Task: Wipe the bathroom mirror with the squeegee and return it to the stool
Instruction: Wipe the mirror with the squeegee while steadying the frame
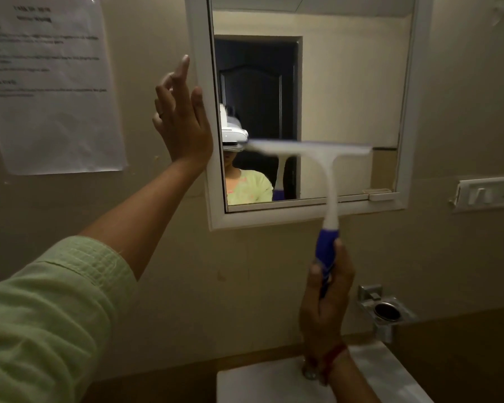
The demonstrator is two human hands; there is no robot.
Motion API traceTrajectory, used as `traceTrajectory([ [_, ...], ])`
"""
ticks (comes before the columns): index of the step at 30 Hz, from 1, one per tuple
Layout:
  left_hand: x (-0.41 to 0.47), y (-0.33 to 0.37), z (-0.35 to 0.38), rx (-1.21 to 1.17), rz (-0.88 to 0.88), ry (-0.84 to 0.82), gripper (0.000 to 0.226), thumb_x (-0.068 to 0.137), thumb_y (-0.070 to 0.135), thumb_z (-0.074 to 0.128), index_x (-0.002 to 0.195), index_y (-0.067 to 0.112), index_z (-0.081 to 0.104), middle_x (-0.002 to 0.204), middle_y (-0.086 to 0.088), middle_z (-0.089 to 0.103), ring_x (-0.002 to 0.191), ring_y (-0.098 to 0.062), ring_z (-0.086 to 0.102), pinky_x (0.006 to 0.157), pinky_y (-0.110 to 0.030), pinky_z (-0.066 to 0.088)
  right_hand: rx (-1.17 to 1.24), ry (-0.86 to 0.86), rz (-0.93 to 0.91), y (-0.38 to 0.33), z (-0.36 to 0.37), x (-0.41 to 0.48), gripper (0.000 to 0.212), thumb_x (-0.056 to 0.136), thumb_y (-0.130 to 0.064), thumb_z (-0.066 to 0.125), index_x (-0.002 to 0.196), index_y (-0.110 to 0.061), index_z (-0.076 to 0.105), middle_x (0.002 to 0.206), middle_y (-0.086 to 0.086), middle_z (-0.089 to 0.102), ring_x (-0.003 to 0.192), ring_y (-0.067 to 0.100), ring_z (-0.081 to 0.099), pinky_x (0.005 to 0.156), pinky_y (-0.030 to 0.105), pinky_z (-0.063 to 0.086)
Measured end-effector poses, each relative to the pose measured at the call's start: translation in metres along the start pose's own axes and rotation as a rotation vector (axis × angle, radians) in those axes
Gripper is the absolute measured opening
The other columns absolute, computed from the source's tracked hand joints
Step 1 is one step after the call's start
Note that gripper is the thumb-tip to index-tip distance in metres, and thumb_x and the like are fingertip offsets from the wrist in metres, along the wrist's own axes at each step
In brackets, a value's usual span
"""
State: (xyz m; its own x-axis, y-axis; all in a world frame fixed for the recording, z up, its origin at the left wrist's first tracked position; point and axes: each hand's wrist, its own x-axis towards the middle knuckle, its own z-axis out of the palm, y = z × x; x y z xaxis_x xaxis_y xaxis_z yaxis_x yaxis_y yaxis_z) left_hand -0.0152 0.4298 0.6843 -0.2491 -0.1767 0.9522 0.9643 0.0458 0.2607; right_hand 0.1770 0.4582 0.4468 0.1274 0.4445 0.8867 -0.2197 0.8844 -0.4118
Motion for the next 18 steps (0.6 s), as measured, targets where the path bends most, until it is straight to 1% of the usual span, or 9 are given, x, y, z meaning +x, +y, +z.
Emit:
traceTrajectory([
  [3, 0.001, 0.001, -0.001, 0.032, 0.027, -0.044, 0.042, 0.098, 0.032, 0.031, 0.139, 0.025, 0.034, 0.132, -0.008, 0.044, 0.116, -0.015, 0.043, 0.089, -0.03, 0.026, 0.017, 0.071, -0.124, -0.017, -0.002, 0.067, 0.045, 0.094, -0.008, 0.038, 0.135, -0.024, 0.029, 0.109, -0.038, 0.047, 0.065, -0.008, 0.049, 0.052, 0.003, 0.04],
  [5, 0.001, 0.001, -0.002, 0.034, 0.032, -0.064, 0.042, 0.098, 0.033, 0.031, 0.139, 0.027, 0.034, 0.131, -0.009, 0.044, 0.116, -0.017, 0.044, 0.09, -0.032, 0.025, 0.022, 0.078, -0.163, -0.029, -0.002, 0.105, 0.044, 0.095, -0.003, 0.039, 0.135, -0.021, 0.028, 0.113, -0.04, 0.045, 0.07, -0.008, 0.051, 0.057, 0.005, 0.042],
  [7, 0.001, 0.001, -0.003, 0.02, 0.038, -0.076, 0.041, 0.097, 0.033, 0.033, 0.138, 0.027, 0.035, 0.131, -0.011, 0.044, 0.115, -0.02, 0.045, 0.093, -0.037, 0.027, 0.023, 0.072, -0.19, -0.038, -0.002, 0.136, 0.042, 0.095, -0.001, 0.039, 0.134, -0.015, 0.028, 0.113, -0.041, 0.045, 0.077, -0.009, 0.054, 0.063, 0.004, 0.044],
  [8, 0.002, 0.001, -0.003, 0.014, 0.045, -0.079, 0.041, 0.097, 0.033, 0.034, 0.138, 0.028, 0.035, 0.131, -0.011, 0.044, 0.115, -0.021, 0.045, 0.094, -0.039, 0.027, 0.018, 0.07, -0.204, -0.041, -0.001, 0.151, 0.04, 0.096, -0.002, 0.039, 0.133, -0.011, 0.029, 0.111, -0.04, 0.047, 0.077, -0.01, 0.054, 0.064, 0.004, 0.043],
  [10, 0.003, 0.0, -0.002, 0.008, 0.058, -0.086, 0.041, 0.097, 0.032, 0.035, 0.138, 0.028, 0.035, 0.131, -0.012, 0.044, 0.115, -0.023, 0.045, 0.094, -0.039, 0.026, -0.011, 0.069, -0.224, -0.047, 0.0, 0.178, 0.039, 0.096, -0.005, 0.04, 0.134, -0.007, 0.03, 0.106, -0.029, 0.053, 0.075, -0.009, 0.055, 0.065, 0.003, 0.043],
  [13, 0.003, -0.002, -0.001, 0.005, 0.066, -0.085, 0.04, 0.097, 0.03, 0.037, 0.138, 0.029, 0.036, 0.132, -0.013, 0.044, 0.115, -0.026, 0.045, 0.094, -0.041, 0.026, -0.067, 0.06, -0.246, -0.056, 0.003, 0.215, 0.04, 0.097, -0.014, 0.041, 0.135, -0.009, 0.031, 0.107, 0.0, 0.056, 0.077, -0.009, 0.056, 0.066, 0.003, 0.043],
  [15, 0.003, -0.003, -0.001, 0.0, 0.058, -0.092, 0.04, 0.097, 0.03, 0.037, 0.137, 0.029, 0.037, 0.132, -0.011, 0.044, 0.116, -0.026, 0.045, 0.094, -0.045, 0.028, -0.103, 0.055, -0.229, -0.06, 0.006, 0.236, 0.04, 0.096, -0.018, 0.043, 0.135, -0.012, 0.031, 0.111, 0.005, 0.057, 0.078, -0.006, 0.057, 0.067, 0.002, 0.044],
  [18, 0.003, -0.003, -0.002, 0.002, 0.062, -0.091, 0.041, 0.097, 0.031, 0.036, 0.138, 0.029, 0.037, 0.133, -0.009, 0.045, 0.116, -0.027, 0.045, 0.093, -0.046, 0.029, -0.145, 0.078, -0.232, -0.065, 0.01, 0.263, 0.041, 0.096, -0.019, 0.043, 0.135, -0.013, 0.032, 0.12, 0.013, 0.057, 0.085, 0.007, 0.059, 0.071, 0.003, 0.046],
])
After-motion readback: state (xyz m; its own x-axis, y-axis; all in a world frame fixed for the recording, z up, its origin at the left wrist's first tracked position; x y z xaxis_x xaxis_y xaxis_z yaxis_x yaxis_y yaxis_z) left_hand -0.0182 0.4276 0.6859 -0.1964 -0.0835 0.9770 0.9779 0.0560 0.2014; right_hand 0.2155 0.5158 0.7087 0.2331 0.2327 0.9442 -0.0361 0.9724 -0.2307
